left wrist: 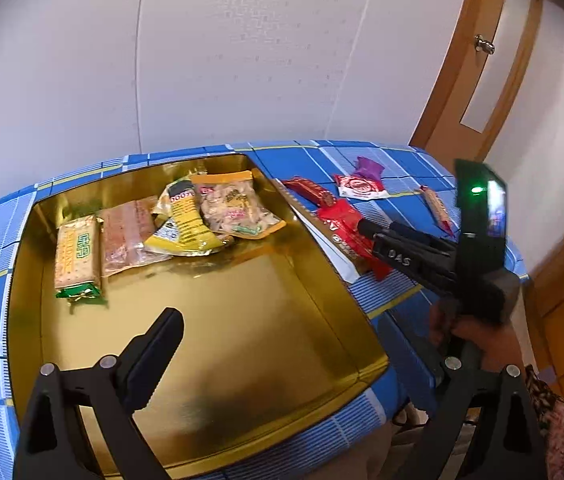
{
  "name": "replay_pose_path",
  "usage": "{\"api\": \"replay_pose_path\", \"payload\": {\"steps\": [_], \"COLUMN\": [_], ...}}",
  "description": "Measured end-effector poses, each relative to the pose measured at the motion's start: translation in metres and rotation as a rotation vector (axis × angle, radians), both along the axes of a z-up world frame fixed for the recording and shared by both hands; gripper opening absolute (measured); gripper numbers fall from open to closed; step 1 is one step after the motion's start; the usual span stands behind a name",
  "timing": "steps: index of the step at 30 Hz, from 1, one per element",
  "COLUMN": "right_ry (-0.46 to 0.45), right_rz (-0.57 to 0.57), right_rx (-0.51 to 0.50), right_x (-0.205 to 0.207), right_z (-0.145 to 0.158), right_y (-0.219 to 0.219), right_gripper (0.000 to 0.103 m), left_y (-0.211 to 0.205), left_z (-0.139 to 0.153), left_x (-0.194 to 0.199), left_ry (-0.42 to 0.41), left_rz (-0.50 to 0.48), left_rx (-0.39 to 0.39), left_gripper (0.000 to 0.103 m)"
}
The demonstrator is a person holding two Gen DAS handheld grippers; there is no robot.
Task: Organize snacks
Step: 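Move left tool to small red candy bar while right tool nears red cake pack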
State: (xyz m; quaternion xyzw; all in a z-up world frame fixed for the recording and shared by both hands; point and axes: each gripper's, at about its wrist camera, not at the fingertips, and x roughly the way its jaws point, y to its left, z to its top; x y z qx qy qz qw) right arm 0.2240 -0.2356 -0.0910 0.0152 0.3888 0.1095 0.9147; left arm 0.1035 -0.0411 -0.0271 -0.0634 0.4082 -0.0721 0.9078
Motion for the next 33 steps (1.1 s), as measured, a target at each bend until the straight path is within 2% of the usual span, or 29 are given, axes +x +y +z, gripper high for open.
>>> {"api": "replay_pose_path", "payload": {"steps": [2,4,6,7,8,10,27,33], "right_ry": [0.040,0.038,0.030,0.025,0.021,0.022,0.048,0.051], "right_rz": [0.013,0.045,0.065,0.072,0.067,0.066,-0.216,-0.290], "right_rx": [-0.014,-0.026,-0.041,-0.051,-0.059,-0.022,0.067,0.083], "right_x": [0.007,0.007,0.003,0.001,-0.001,-0.004,-0.019,-0.024], "right_z": [-0.010,-0.010,-0.010,-0.010,-0.010,-0.009,-0.011,-0.010], "right_y": [0.002,0.003,0.002,0.000,-0.003,-0.014,-0.102,-0.123], "right_gripper": [0.051,0.057,0.056,0.054,0.047,0.045,0.042,0.042], "left_y": [0.001,0.000,-0.004,-0.007,-0.011,-0.021,-0.085,-0.109], "left_z": [0.001,0.001,0.000,0.001,0.001,0.002,0.014,0.017], "left_x": [0.002,0.005,0.008,0.009,0.010,0.011,0.023,0.048], "left_ry": [0.001,0.002,0.007,0.008,0.005,0.002,0.006,0.018], "left_rz": [0.009,0.009,0.008,0.004,-0.003,-0.021,-0.111,-0.131], "left_rx": [0.000,-0.012,-0.018,-0.025,-0.030,-0.026,0.006,0.034], "left_gripper": [0.098,0.098,0.098,0.098,0.098,0.098,0.098,0.098]}}
